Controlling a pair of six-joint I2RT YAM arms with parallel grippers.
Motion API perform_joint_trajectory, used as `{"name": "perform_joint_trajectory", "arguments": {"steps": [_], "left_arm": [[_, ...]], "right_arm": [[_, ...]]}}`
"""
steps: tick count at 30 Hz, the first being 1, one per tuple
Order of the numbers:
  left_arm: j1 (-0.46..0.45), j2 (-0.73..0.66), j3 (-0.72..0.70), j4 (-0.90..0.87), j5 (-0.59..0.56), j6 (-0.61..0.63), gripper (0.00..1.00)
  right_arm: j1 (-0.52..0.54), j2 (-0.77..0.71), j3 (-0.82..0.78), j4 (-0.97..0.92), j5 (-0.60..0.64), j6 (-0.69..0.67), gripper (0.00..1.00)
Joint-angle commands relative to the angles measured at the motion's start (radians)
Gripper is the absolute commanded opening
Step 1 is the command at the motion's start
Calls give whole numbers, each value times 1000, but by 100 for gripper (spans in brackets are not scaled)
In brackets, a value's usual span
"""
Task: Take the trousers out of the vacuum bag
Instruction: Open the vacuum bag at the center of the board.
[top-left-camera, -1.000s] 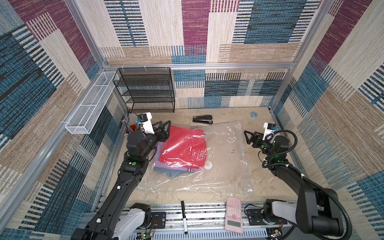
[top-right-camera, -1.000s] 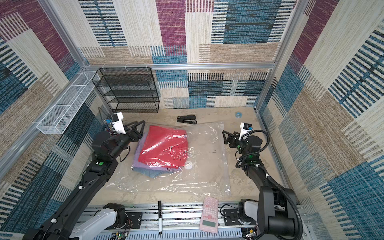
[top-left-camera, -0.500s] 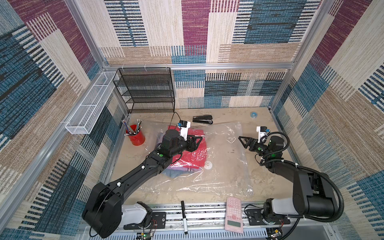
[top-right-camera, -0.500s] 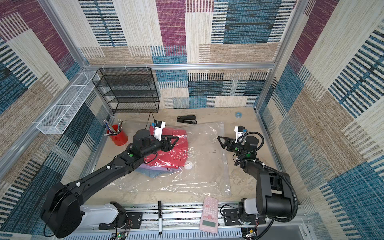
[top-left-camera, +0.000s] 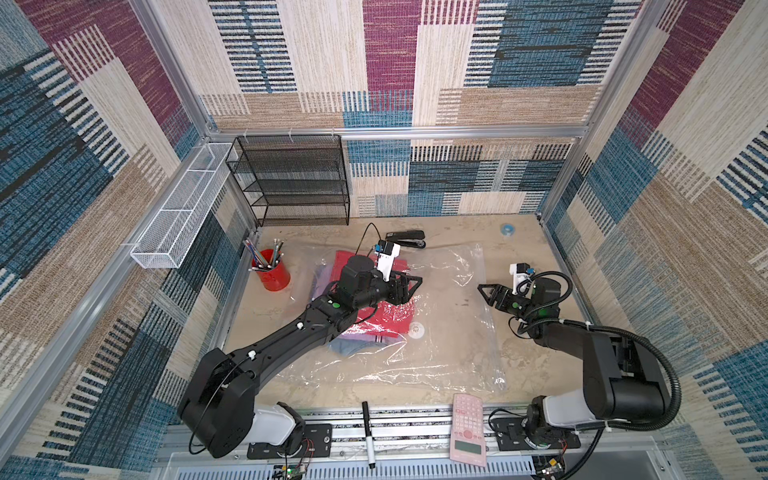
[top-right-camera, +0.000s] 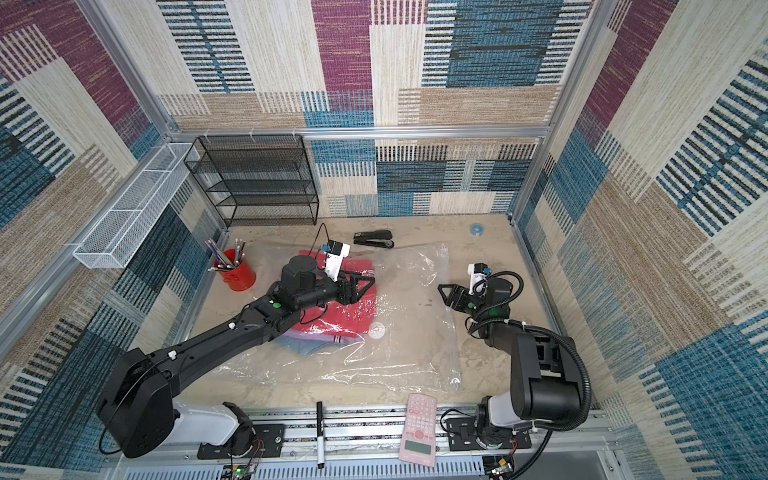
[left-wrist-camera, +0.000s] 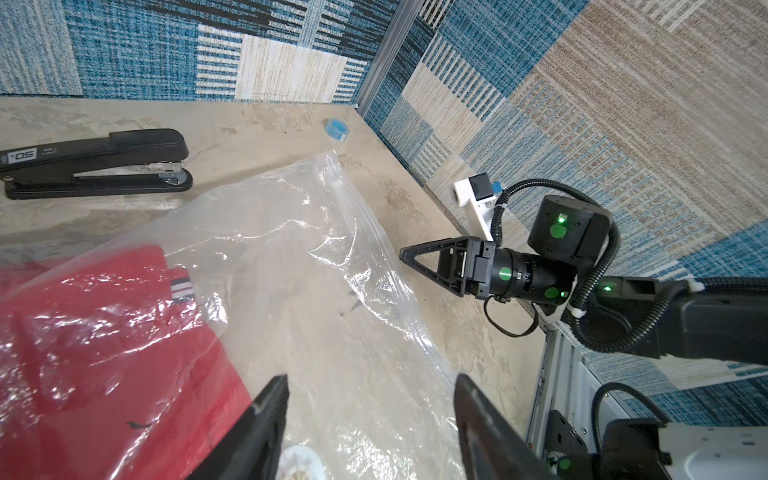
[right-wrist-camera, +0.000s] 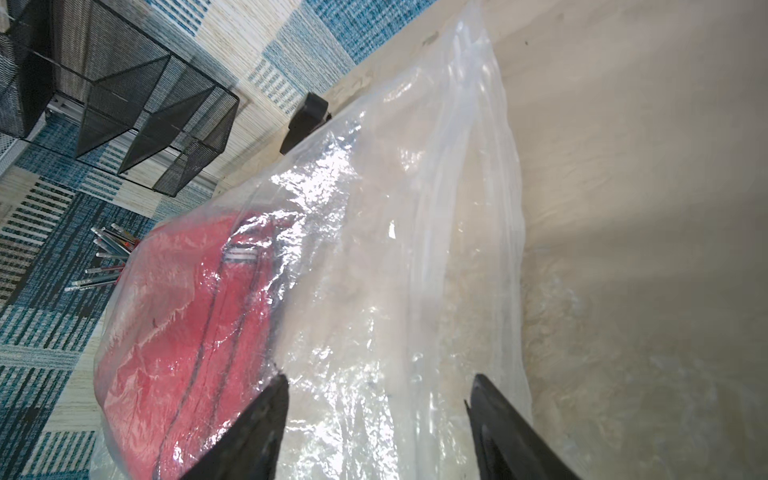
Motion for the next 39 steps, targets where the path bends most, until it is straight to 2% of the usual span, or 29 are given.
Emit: {"name": "perform_joint_trajectory", "arguments": {"steps": [1, 3, 6, 10, 13, 17, 19, 23, 26, 30, 37, 39], "left_arm": [[-18, 12, 15, 9, 34, 31, 65], [-36, 17, 17, 9, 27, 40, 65], [-58, 31, 19, 9, 25, 41, 65], [-85, 57, 27, 9, 23, 42, 66], [-99, 75, 33, 9, 22, 46, 65], [-114, 107, 54, 1, 27, 44, 66], [-121, 128, 74, -7, 35, 38, 65], [-132, 175, 167, -34, 83, 11, 67], [-143, 222, 285, -102, 98, 6, 67], [-162, 312, 463, -251, 64, 15, 66], [-178, 461, 689, -516, 37, 43, 62], [-181, 471, 708, -561, 16, 45, 62]], "right_arm": [[0, 34, 2, 24, -48, 3, 58], [0, 46, -3, 44, -71, 11, 48], [1, 48, -16, 88, -96, 38, 42], [1, 63, 4, 67, -107, 28, 41], [2, 73, 9, 68, -144, 27, 30], [2, 55, 15, 76, -214, 42, 6], [6, 18, 17, 86, -253, 50, 1], [30, -95, 27, 57, -274, 30, 0], [80, -180, 53, -26, -241, -42, 0], [167, -250, 69, -95, -180, -123, 0], [218, -369, 9, -79, -123, -151, 0], [226, -400, -4, -73, -98, -143, 0]]}}
